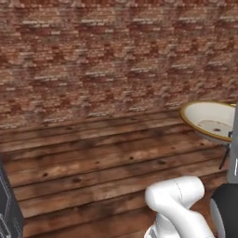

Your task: Pick up the bowls from the cabinet and place each bowl in front of a stool on the dining counter.

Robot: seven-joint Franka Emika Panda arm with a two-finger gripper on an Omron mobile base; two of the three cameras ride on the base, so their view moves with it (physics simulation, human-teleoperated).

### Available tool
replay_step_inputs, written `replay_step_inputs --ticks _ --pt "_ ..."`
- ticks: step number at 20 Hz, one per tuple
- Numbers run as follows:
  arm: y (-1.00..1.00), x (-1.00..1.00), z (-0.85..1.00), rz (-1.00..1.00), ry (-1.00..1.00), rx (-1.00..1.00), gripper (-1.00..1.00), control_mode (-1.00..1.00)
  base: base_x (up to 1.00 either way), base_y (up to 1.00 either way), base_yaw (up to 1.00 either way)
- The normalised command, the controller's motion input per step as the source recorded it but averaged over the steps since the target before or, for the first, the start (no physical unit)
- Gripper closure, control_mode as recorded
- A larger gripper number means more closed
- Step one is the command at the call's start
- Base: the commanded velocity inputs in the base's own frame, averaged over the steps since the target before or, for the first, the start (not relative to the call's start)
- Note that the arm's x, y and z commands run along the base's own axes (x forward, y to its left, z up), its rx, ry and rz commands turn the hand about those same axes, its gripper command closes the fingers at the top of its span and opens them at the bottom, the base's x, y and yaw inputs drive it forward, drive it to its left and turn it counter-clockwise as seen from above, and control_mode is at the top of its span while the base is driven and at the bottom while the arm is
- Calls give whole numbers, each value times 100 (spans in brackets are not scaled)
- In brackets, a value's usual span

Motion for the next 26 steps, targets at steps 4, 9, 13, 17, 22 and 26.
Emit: replay_step_inputs --ticks 4,9,13,17,22,26 --pt "0 0 0 0 0 0 100 100 100 14 -20" --pt "0 0 0 0 0 0 100 100 100 41 -32" --pt "0 0 0 0 0 0 100 100 100 48 -45" --pt "0 0 0 0 0 0 100 100 100 26 -50" --pt "0 0 0 0 0 0 100 100 100 30 -50" --pt "0 0 0 0 0 0 100 100 100 38 -55"
